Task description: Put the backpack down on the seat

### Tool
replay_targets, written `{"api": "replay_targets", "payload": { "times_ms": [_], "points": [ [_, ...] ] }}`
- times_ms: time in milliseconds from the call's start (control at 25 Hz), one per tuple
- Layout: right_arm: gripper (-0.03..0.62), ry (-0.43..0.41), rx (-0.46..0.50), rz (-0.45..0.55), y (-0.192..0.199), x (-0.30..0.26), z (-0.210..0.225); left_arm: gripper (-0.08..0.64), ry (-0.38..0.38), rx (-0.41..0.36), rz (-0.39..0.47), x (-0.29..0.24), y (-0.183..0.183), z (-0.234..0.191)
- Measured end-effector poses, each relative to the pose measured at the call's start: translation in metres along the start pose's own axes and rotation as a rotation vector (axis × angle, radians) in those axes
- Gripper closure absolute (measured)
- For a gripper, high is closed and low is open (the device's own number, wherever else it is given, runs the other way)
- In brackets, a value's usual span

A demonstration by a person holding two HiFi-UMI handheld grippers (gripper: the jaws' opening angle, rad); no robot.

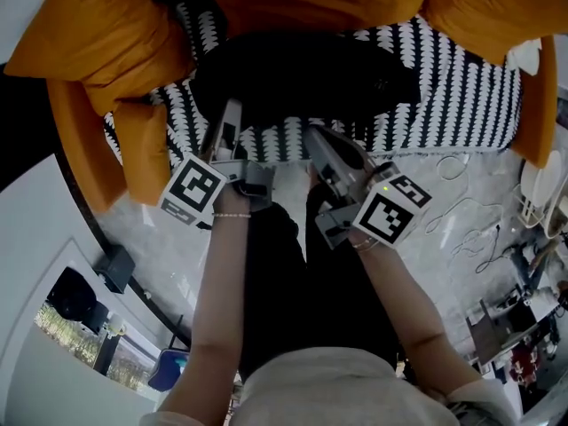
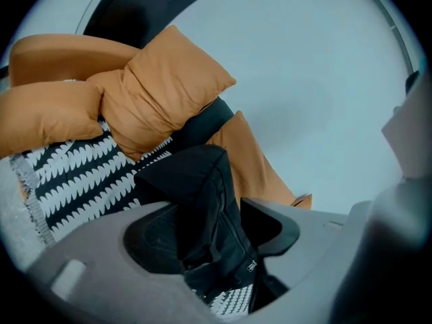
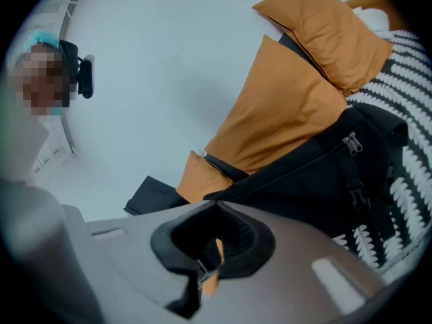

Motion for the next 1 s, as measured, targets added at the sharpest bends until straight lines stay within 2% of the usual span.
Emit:
{"api": "replay_targets", "payload": {
  "times_ms": [240, 360, 560, 840, 1000],
  "points": [
    [0.589, -0.041, 0.000, -0.009, -0.001, -0.002, -0.012, 0.250, -0.011, 0.074, -0.019, 0.004, -0.007, -0.001],
    [0.589, -0.034, -0.003, 0.001, -0.005, 0.000, -0.014, 0.220, -0.012, 0.062, -0.015, 0.011, -0.013, 0.008],
    [0.589, -0.031, 0.001, 0.026, -0.012, -0.001, -0.020, 0.221, 0.006, 0.068, -0.037, 0.019, -0.017, 0.012],
    [0.589, -0.035, 0.010, 0.054, -0.016, 0.006, -0.035, 0.221, 0.009, -0.013, -0.075, 0.032, -0.023, 0.018],
    [0.589, -0.039, 0.035, 0.056, -0.020, 0.014, -0.050, 0.221, 0.055, -0.053, -0.096, 0.044, -0.027, 0.035]
  ]
}}
Point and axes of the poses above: the fingertips, and each gripper's own axes: x backward along the fingers, z to its right, y out of its underside, the point moved 5 cm from there along x, backward along the fingers, and after that the axes turned 5 degrees about -y, right-handed, at the moved point
